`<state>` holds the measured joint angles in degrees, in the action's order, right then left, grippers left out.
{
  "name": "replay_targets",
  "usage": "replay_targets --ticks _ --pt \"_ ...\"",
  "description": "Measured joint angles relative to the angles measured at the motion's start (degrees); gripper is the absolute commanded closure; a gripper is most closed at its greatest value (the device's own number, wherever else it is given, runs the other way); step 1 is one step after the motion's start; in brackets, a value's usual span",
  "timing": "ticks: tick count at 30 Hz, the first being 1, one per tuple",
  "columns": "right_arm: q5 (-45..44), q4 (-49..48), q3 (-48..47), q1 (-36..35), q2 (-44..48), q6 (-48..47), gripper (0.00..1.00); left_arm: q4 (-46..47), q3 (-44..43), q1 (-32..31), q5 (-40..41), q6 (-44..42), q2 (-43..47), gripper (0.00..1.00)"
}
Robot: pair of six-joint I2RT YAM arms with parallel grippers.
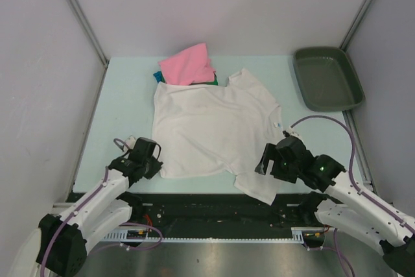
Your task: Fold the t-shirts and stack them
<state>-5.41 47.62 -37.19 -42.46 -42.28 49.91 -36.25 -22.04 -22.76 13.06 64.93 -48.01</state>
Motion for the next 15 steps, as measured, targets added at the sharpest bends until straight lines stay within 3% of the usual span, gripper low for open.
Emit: replay_targets --ticks 15 --pt "-0.17 11.06 12.57 -11.65 16.17 19.47 0.24 2.14 0.46 0.00 -2.64 -1.75 2.82 1.00"
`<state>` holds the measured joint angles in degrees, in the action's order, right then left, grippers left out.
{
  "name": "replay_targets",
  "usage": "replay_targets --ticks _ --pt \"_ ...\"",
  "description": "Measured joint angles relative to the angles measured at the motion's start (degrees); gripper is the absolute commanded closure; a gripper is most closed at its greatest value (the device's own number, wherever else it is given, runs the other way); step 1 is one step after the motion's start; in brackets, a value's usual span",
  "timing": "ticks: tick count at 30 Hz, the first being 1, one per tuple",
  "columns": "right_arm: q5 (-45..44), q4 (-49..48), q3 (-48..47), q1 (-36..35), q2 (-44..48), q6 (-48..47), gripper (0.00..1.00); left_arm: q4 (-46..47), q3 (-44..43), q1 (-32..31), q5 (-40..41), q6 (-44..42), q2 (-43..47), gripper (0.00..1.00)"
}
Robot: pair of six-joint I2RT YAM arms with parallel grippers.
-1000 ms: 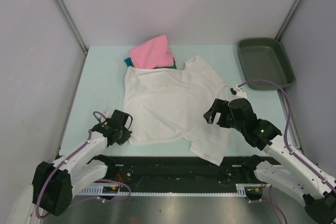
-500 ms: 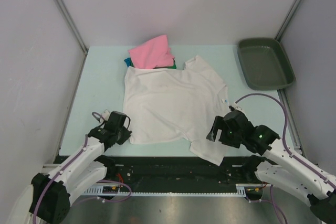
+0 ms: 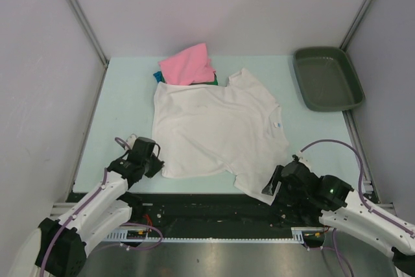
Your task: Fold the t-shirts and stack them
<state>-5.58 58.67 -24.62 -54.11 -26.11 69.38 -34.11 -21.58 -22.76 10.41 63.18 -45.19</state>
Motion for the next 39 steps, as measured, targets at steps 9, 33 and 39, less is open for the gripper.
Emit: replay_targets --ticks 9,33,39 --pt "-0.22 -0.74 4.70 -2.51 2.05 6.58 0.32 1.20 0.00 0.00 -0.42 -1.51 -1.81 1.00" --pt "-4.17 -7.34 9.90 -8.24 0.15 13.86 0.79 1.66 0.00 0.07 -0.55 -2.23 -1.51 1.00" --pt "-4.81 -8.07 9.97 -9.51 -2.29 14.62 0.96 1.03 0.07 0.17 -0.52 -2.23 -0.72 1.00"
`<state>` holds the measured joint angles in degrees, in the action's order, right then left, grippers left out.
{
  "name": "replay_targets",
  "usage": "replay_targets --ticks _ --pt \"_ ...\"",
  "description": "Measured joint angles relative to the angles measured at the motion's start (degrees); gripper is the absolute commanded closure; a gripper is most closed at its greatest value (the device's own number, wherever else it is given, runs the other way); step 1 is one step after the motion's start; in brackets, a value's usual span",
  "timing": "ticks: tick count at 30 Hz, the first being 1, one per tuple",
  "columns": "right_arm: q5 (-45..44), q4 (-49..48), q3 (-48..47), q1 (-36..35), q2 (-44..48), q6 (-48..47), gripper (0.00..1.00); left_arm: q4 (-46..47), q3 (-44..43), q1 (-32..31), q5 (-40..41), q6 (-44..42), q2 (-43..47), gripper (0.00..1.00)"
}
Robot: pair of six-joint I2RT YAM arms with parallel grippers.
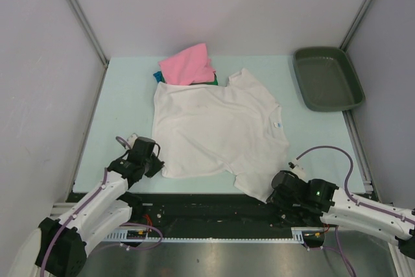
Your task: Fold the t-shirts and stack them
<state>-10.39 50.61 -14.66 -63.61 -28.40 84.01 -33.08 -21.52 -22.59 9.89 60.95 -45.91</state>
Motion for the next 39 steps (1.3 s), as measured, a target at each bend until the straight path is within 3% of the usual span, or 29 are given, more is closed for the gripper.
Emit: replay_targets --ticks 3,7,10,18,31,39 --pt "-0.59 -0.33 0.00 -0.48 -0.66 0.11 0.99 -0.37 0.00 0.17 0.00 -0.02 0.46 1.00" --pt "-1.03 -0.72 0.00 -0.85 -1.14 0.04 0.73 -0.66 0.00 0.26 0.02 -0.07 0.72 1.00" --pt "-1.88 -0.92 -0.04 -1.49 -1.18 0.00 0.61 -0.87 0.00 0.26 0.00 -0.13 0.98 1.00" --pt "-4.26 -1.53 -0.37 -4.17 -1.95 0.20 0.59 -0.92 0.07 0.48 0.00 -0.15 1.33 1.00" --pt "-11.47 -2.40 -3.63 -13.62 -13.20 4.48 0.56 -0.92 0.09 0.55 0.00 -1.05 1.25 1.00" --pt "-13.70 -3.72 -3.74 -14.71 -15.54 6.36 0.43 -0.92 0.09 0.66 0.00 -1.25 0.83 1.00"
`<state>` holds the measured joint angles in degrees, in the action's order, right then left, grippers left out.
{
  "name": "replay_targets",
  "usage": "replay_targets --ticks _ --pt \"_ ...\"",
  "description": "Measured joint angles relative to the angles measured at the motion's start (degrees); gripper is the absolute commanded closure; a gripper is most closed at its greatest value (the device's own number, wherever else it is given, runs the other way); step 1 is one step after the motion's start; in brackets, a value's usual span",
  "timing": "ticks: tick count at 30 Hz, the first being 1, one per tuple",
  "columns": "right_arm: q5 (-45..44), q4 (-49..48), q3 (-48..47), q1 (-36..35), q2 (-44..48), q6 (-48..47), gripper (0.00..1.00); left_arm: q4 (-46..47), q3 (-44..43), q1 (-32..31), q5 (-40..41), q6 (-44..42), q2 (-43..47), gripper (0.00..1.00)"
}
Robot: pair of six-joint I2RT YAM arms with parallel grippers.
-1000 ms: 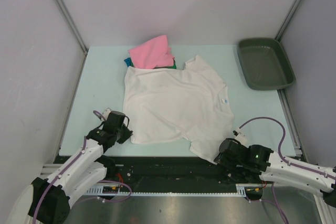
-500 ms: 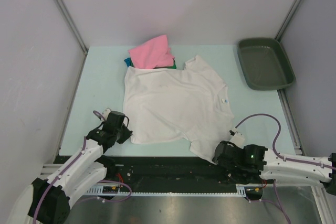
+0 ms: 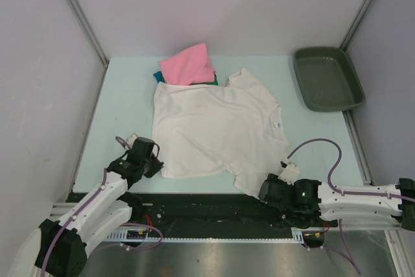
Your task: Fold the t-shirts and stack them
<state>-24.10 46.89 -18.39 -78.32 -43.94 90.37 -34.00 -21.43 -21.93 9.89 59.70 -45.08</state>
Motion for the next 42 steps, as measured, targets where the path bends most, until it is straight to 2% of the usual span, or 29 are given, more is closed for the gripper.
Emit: replay_targets --ticks 5,8,12,14,17,26,36,42 --pt "-0.31 -0.11 0.00 -0.15 0.00 0.13 0.45 -0.04 0.00 0.24 0.02 -0.31 0.02 1.00" --pt "-0.46 -0.15 0.00 -0.26 -0.48 0.17 0.55 -0.04 0.00 0.31 0.02 -0.31 0.09 1.00" --pt "-0.35 -0.09 0.00 -0.39 -1.25 0.57 0.79 -0.04 0.00 0.35 0.00 -0.31 0.15 1.00" --pt "-0.31 -0.02 0.00 -0.46 -1.38 0.94 0.85 -0.07 0.00 0.37 0.02 -0.31 0.26 1.00" --pt "-0.57 0.11 0.00 -0.48 -1.07 1.38 1.00 -0.13 0.00 0.37 0.02 -0.31 0.48 1.00" --pt "-3.82 3.72 -1.70 -0.55 1.14 1.27 1.00 -1.62 -0.35 0.48 0.02 -1.38 2.12 1.00" --pt "-14.53 11.21 -15.21 -0.09 11.50 -4.59 1.00 -3.93 -5.99 0.52 -0.02 -4.37 6.62 1.00" --pt "-19.12 12.87 -19.69 3.43 11.76 -10.49 1.00 -3.89 -8.22 0.59 -0.07 -5.81 6.73 1.00"
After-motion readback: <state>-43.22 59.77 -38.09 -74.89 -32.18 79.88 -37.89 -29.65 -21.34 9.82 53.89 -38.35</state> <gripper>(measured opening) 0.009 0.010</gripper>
